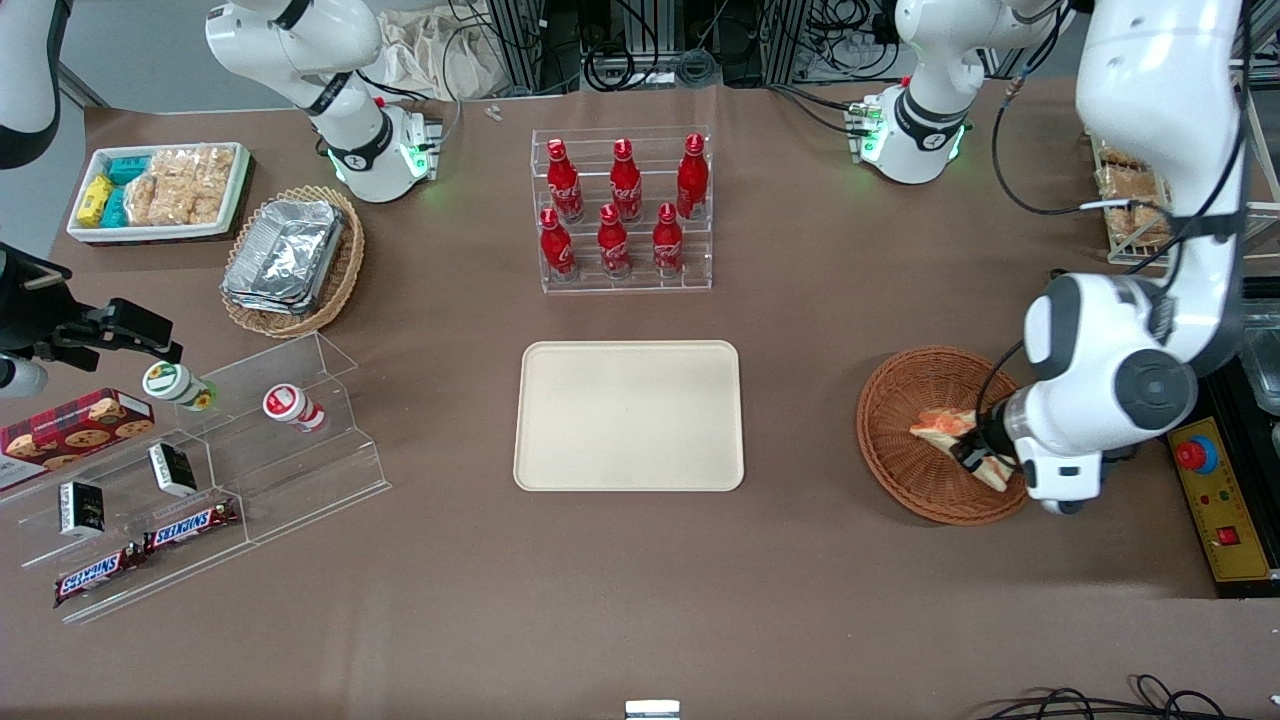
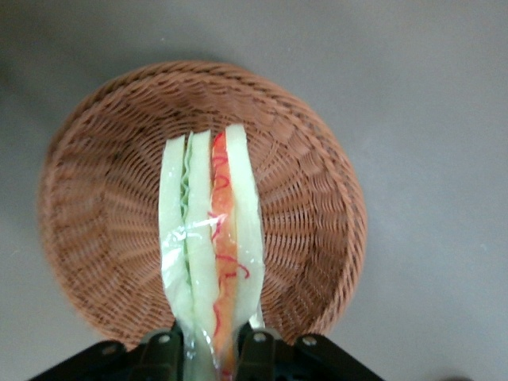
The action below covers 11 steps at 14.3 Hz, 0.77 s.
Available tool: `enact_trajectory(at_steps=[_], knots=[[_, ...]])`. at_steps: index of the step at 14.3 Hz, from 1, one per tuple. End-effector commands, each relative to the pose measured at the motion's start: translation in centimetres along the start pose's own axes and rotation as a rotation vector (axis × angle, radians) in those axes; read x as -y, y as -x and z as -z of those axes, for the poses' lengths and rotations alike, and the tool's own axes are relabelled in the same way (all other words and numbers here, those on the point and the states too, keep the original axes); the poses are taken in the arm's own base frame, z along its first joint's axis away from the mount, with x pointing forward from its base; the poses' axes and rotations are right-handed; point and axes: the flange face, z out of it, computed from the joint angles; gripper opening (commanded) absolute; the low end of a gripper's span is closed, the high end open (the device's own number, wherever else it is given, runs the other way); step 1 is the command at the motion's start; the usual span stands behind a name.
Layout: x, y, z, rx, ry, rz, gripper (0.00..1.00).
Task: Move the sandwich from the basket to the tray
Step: 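Lift the sandwich up out of the basket with the left gripper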
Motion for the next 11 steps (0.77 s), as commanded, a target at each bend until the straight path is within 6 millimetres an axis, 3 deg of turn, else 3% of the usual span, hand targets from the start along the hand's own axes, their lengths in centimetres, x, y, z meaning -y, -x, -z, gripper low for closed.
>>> enact_trajectory(at_steps=[1,3,6,8,11], knots=[[-0.7,0.6,7.2,0.009,-0.014,0.002,0.0],[-1.6,2.7,12.0,0.013,-0.003,-0.036,0.0],[-5.3,8.5,15.6,0.012,0.056,-0.155,0.0],[-7.9,13.1,16.1,0.024,0.083,-0.249,0.0],[-11.6,17.1,13.1,0.064,0.111,-0.341,0.0]])
